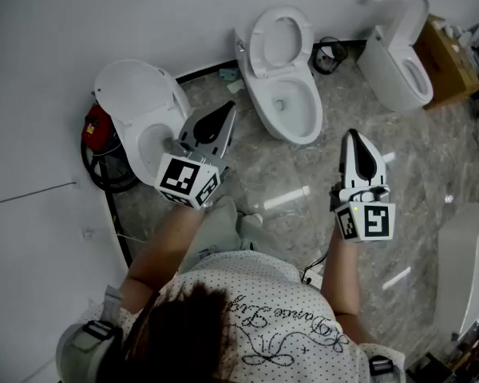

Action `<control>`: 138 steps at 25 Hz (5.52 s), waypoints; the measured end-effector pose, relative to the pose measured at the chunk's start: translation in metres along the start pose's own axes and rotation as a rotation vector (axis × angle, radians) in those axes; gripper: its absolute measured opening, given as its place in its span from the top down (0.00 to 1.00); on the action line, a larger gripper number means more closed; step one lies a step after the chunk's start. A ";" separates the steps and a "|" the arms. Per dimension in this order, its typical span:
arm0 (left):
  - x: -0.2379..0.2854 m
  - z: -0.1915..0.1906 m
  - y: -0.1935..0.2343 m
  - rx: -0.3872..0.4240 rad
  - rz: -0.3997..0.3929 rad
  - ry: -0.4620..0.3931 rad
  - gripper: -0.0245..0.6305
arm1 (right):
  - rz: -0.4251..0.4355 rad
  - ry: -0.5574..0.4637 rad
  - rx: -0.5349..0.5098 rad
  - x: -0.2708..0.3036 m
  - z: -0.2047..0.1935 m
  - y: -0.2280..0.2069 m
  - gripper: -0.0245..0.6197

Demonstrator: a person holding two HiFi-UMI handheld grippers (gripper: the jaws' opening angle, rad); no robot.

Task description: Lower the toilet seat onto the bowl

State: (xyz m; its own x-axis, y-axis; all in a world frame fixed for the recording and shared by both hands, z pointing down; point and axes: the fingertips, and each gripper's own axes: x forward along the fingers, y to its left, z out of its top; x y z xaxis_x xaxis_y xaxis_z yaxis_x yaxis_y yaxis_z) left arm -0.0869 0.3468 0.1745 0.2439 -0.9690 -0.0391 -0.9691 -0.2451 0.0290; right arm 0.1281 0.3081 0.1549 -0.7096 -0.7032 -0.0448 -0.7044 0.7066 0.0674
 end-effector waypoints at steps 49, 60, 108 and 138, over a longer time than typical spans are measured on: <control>0.186 0.013 0.140 0.042 -0.082 0.004 0.35 | -0.074 -0.004 0.149 0.206 -0.009 -0.061 0.26; 0.249 -0.002 0.177 0.006 -0.039 0.032 0.35 | -0.056 0.012 0.167 0.266 -0.024 -0.110 0.27; 0.526 -0.083 0.327 -0.093 -0.004 0.131 0.35 | 0.132 0.318 0.303 0.602 -0.196 -0.251 0.40; 0.545 -0.126 0.379 -0.143 -0.017 0.212 0.35 | 0.194 0.731 0.220 0.664 -0.343 -0.204 0.60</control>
State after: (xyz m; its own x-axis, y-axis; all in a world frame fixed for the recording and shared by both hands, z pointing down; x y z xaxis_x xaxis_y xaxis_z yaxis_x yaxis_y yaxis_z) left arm -0.3167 -0.2778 0.2901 0.2777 -0.9456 0.1694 -0.9531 -0.2490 0.1721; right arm -0.1935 -0.3304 0.4534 -0.6837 -0.3851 0.6198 -0.6099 0.7680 -0.1956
